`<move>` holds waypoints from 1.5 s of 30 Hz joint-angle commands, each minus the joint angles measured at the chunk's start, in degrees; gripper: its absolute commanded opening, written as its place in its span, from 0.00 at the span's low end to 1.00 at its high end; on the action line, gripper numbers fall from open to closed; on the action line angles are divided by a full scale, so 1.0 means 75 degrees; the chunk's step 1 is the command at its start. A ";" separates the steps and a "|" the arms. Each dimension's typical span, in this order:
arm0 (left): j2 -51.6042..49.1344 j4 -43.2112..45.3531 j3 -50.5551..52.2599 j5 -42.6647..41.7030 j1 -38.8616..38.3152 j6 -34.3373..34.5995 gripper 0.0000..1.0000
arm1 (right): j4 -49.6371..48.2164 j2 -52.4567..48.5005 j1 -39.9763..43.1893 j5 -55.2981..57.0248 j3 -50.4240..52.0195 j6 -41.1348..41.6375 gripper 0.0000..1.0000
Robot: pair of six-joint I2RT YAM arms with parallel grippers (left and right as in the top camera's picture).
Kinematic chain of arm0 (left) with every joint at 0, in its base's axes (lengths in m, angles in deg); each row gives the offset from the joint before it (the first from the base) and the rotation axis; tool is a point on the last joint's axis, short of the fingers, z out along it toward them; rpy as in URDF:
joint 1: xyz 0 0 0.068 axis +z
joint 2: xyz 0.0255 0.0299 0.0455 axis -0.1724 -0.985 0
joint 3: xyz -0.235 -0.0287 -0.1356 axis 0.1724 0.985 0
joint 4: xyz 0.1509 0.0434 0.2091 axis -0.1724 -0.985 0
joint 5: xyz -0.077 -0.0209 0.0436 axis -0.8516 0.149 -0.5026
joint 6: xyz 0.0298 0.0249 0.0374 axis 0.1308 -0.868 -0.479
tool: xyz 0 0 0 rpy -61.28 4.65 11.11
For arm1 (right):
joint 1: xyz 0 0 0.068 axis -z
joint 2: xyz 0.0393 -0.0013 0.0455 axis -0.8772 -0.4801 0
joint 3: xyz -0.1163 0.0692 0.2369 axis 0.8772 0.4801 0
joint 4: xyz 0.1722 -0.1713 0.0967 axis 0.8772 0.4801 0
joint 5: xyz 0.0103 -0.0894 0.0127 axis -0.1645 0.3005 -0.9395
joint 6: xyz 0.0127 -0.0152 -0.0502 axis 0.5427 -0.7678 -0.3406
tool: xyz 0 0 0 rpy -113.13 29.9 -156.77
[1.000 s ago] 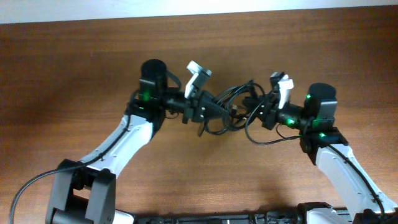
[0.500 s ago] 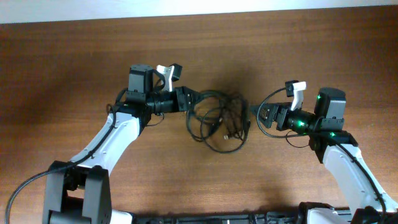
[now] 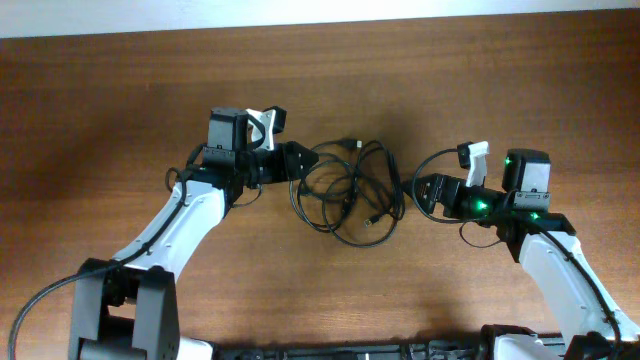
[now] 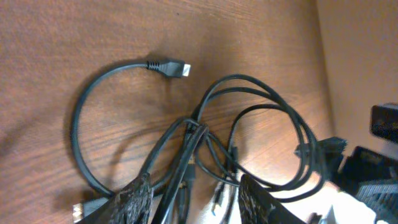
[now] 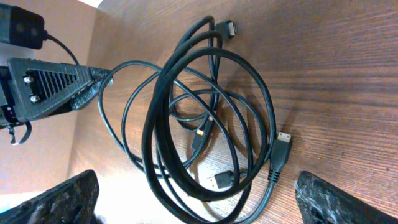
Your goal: Untangle cables
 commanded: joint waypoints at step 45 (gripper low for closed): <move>-0.1102 0.1612 -0.0035 0.3188 -0.4269 -0.2078 0.47 | 0.0239 -0.0003 0.1393 0.0729 -0.0041 0.0297 0.99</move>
